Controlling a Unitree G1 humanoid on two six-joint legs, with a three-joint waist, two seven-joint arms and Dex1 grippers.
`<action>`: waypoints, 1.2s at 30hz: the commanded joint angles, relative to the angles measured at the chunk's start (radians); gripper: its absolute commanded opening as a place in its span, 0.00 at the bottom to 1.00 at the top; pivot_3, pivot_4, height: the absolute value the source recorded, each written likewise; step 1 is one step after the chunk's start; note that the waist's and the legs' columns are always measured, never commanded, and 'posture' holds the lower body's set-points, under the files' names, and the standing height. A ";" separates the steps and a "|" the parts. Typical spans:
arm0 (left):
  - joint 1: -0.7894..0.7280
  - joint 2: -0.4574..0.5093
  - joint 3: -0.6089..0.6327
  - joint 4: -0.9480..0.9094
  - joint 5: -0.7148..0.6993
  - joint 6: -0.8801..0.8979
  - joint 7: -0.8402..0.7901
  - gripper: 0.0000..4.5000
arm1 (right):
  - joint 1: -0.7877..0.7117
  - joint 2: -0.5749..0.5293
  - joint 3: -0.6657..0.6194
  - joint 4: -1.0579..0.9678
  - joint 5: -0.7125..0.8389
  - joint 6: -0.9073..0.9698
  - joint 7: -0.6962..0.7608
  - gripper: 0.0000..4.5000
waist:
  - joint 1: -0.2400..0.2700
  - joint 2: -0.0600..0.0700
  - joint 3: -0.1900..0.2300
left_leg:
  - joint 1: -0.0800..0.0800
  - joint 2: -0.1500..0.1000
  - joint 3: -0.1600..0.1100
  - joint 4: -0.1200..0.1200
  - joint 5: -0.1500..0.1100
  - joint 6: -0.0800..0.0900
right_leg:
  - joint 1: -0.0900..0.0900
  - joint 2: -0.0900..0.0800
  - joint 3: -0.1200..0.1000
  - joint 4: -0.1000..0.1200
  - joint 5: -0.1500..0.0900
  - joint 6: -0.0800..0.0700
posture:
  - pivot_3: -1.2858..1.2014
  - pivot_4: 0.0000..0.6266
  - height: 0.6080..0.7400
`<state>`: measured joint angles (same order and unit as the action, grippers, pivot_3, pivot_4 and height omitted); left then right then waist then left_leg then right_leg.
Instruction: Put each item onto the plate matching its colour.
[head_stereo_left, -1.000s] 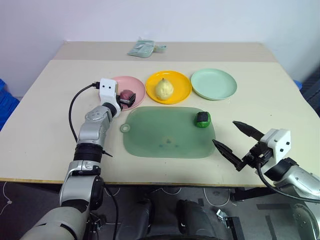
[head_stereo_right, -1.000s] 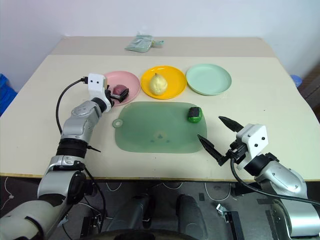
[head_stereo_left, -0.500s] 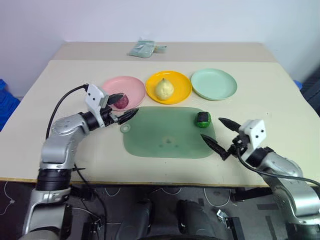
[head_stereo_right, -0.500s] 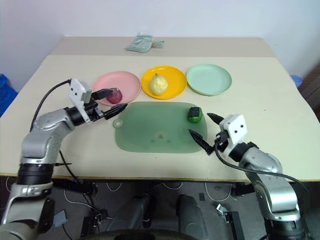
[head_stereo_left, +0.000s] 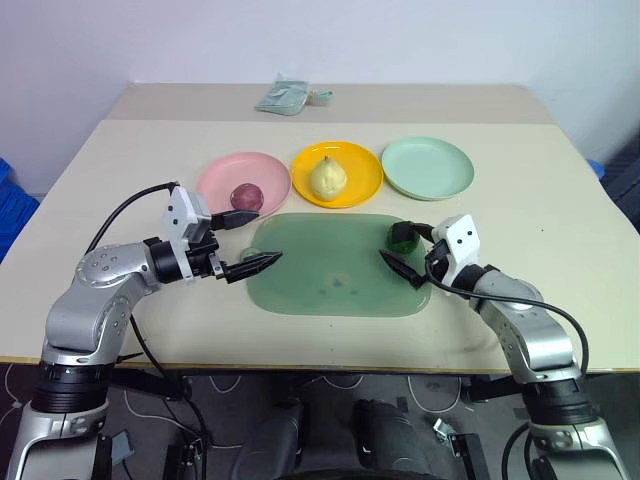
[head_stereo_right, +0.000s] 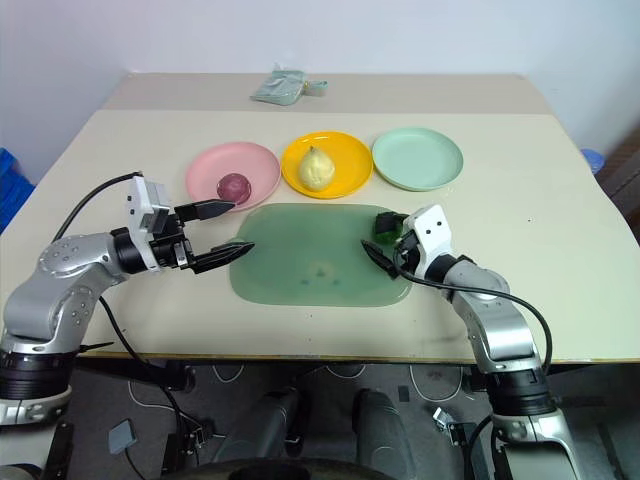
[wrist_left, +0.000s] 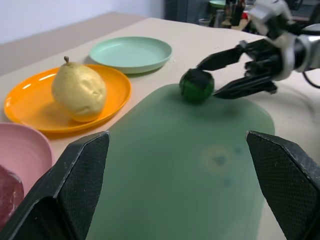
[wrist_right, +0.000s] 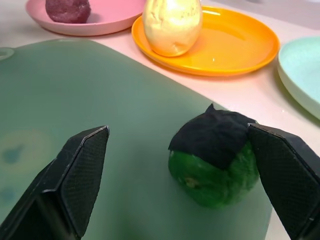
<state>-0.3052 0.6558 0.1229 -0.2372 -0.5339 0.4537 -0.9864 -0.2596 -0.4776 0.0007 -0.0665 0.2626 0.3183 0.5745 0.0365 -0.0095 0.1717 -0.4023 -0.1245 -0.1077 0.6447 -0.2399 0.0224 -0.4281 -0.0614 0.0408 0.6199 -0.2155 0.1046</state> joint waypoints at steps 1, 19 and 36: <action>0.015 0.006 0.032 -0.052 -0.022 0.002 0.026 1.00 | -0.035 0.023 0.009 0.054 -0.020 -0.044 0.007 0.94 | -0.002 0.000 0.000 | 0.000 0.000 0.000 0.000 0.000 0.000 | 0.000 0.000 0.000 0.000 0.000 0.000 | 0.52 0.24 1.00; 0.116 0.016 0.086 -0.166 -0.047 0.016 0.129 1.00 | -0.183 0.048 0.004 0.234 -0.039 -0.116 0.079 0.37 | -0.027 0.000 0.000 | 0.001 0.000 0.000 -0.002 0.000 0.000 | 0.000 0.000 0.000 0.000 0.000 0.000 | 0.52 0.24 1.00; 0.138 0.020 0.084 -0.176 -0.062 0.012 0.144 1.00 | -0.250 0.106 0.021 0.339 -0.096 -0.094 0.023 0.99 | -0.027 0.000 0.000 | 0.001 0.000 0.000 -0.002 0.000 -0.001 | 0.000 0.000 0.000 0.000 0.000 0.000 | 0.52 0.24 1.00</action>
<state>-0.1688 0.6643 0.1813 -0.3773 -0.5796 0.4749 -0.8429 -0.4973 -0.3788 0.0177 0.2403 0.1774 0.2320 0.6074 0.0092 -0.0091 0.1716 -0.4009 -0.1245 -0.1077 0.6422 -0.2397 0.0218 -0.4283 -0.0611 0.0410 0.6200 -0.2154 0.1045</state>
